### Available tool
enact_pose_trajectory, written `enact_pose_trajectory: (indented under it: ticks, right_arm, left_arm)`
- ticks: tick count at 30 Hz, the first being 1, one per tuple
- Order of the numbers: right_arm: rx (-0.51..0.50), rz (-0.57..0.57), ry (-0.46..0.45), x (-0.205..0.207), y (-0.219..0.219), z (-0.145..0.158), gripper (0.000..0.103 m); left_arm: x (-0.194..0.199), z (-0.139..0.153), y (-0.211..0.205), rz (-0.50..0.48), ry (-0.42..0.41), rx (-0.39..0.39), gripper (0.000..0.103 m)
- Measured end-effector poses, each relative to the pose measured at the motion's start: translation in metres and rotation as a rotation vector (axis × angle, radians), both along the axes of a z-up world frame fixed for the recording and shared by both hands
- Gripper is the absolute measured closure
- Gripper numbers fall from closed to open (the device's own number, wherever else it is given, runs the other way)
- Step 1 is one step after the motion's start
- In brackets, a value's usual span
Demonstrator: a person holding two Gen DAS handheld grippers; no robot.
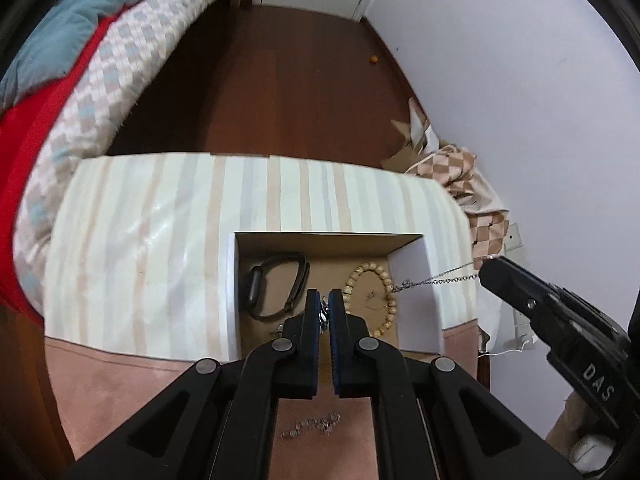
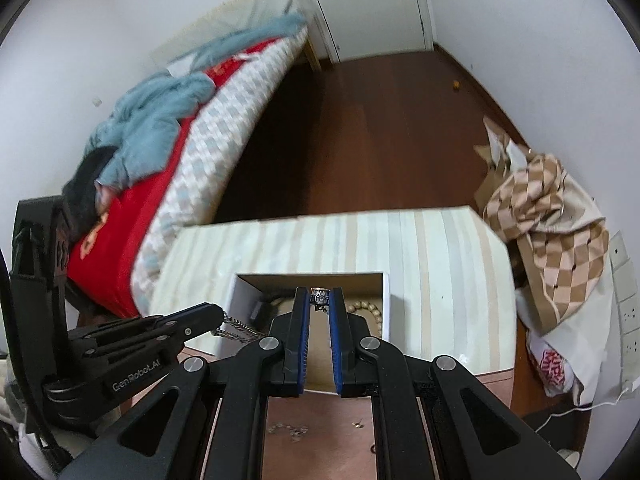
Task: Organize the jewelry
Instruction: 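Carry both chains into the white box and open both grippers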
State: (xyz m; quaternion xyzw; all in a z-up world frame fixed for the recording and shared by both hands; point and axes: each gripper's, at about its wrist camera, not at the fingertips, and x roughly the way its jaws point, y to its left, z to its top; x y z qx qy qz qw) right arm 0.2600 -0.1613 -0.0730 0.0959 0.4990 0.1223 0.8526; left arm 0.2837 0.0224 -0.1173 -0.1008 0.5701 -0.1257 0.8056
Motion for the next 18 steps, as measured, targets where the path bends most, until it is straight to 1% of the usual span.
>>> enact_pose_trajectory:
  ticks: [4,8,10,11,13,14,15,17,18]
  right_arm:
    - [0.004,0.007,0.031,0.012,-0.002,-0.018,0.093]
    - [0.012,0.037,0.058,0.023,0.002,-0.026,0.093]
    - [0.028,0.059,0.096,0.028,0.003,-0.032,0.093]
    - [0.032,0.065,0.114,0.030,0.004,-0.034,0.092]
    - [0.033,0.073,0.165,0.033,0.005,-0.043,0.092]
    - [0.028,0.077,0.179,0.033,0.005,-0.045,0.089]
    - [0.019,0.081,0.195,0.033,0.005,-0.049,0.084]
    - [-0.001,0.080,0.202,0.030,0.006,-0.051,0.057]
    - [-0.013,0.078,0.200,0.028,0.006,-0.052,0.053]
  left_arm:
    - [0.016,-0.008,0.001,0.010,0.033,-0.036,0.101]
    - [0.023,-0.006,0.003,0.030,0.068,-0.019,0.097]
    - [0.023,-0.005,0.006,0.045,0.071,0.014,0.094]
    - [0.022,-0.005,0.009,0.050,0.070,0.029,0.089]
    - [0.019,-0.004,0.012,0.062,0.052,0.067,0.065]
    - [0.017,-0.005,0.014,0.068,0.042,0.084,0.038]
    - [0.014,-0.003,0.017,0.082,0.017,0.102,0.026]
    - [0.008,0.000,0.022,0.093,-0.011,0.145,0.026]
    - [0.007,0.001,0.024,0.098,-0.019,0.162,0.026]
